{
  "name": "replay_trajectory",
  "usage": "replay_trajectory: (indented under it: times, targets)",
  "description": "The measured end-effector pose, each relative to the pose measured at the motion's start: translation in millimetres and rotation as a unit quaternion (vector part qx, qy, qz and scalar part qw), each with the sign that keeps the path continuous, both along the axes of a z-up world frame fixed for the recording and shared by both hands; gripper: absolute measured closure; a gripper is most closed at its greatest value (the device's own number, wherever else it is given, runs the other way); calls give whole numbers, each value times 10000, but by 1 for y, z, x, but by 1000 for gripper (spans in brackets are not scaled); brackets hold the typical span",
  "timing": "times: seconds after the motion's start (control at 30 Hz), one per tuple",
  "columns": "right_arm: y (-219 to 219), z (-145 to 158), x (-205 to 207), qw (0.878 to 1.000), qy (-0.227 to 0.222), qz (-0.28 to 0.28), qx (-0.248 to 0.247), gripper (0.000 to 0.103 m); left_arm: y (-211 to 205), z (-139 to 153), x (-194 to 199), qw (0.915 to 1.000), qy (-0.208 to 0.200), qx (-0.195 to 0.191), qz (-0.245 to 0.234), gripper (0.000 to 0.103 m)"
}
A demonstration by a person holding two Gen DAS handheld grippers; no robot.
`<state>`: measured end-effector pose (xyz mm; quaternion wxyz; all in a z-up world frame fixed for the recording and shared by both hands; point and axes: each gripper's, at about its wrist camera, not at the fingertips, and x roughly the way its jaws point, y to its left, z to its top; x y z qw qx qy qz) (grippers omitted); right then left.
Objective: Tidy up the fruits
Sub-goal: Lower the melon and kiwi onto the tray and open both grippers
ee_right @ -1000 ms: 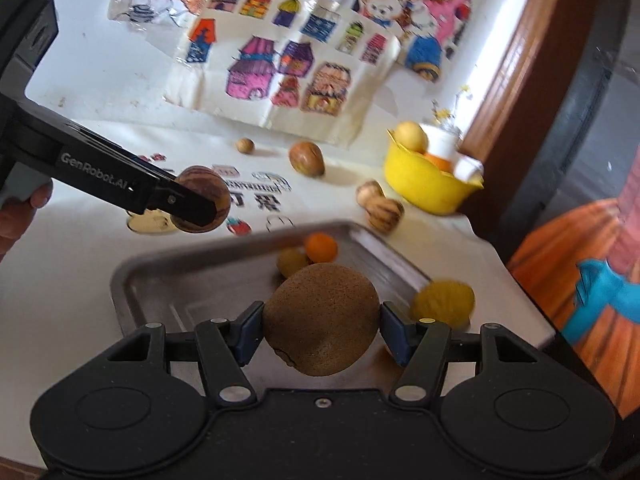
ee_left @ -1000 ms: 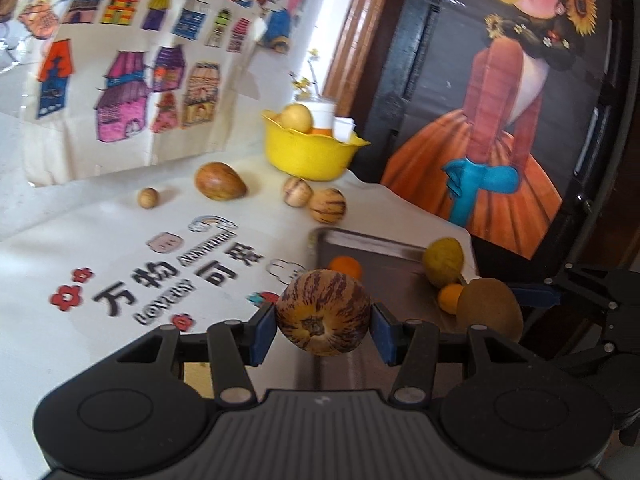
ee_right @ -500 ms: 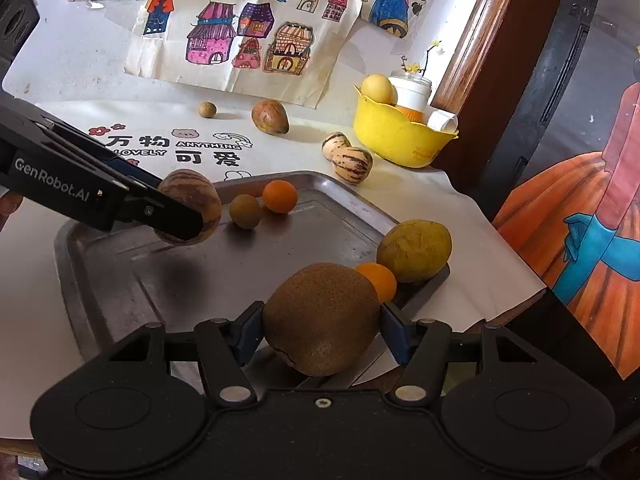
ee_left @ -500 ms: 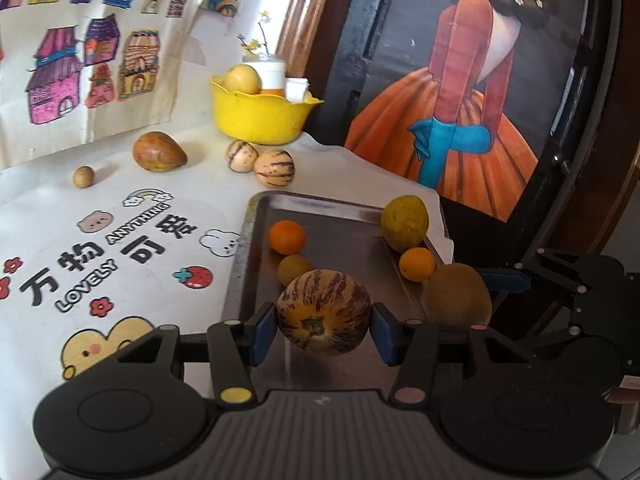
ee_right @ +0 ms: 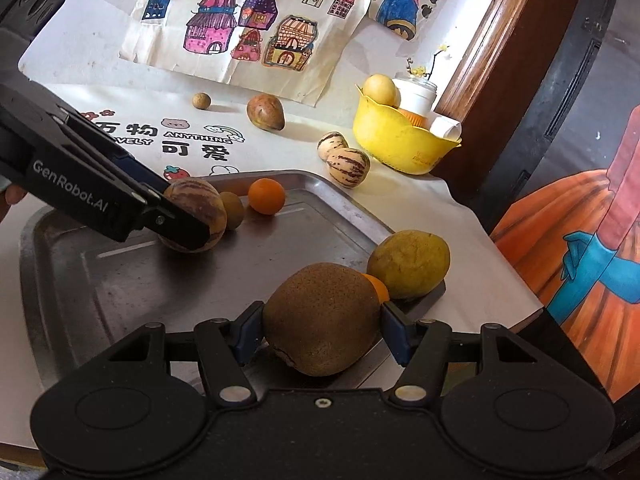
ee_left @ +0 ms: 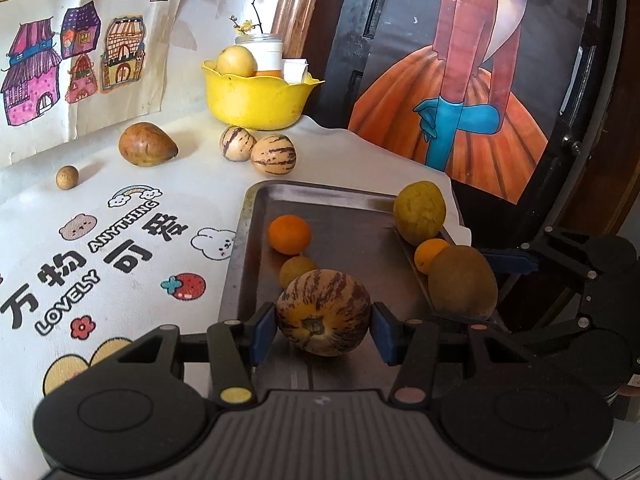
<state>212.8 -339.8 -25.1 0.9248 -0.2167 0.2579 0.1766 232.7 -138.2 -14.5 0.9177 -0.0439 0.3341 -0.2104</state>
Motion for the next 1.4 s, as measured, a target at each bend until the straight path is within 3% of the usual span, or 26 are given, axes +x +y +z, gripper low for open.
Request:
replay_trajectory:
  times: [0.53,0.87,1.03,1.4]
  targets:
    - [22,-9,4,9975,-357,412,-458,40,7,-2,18,9999,-39,-60,128,48]
    - [22,-11,4,9975,-365,412,-449,39,6,-3,17,9999,-67,-49,106,47]
    - [20,-12,1,9978,-376,364,-406,39,11,-2,16,9995,106,-253,147,47]
    - [18,-5,-25,9985,-421,245,-263,23,23,12,-11,9980,-48,-503,392,28]
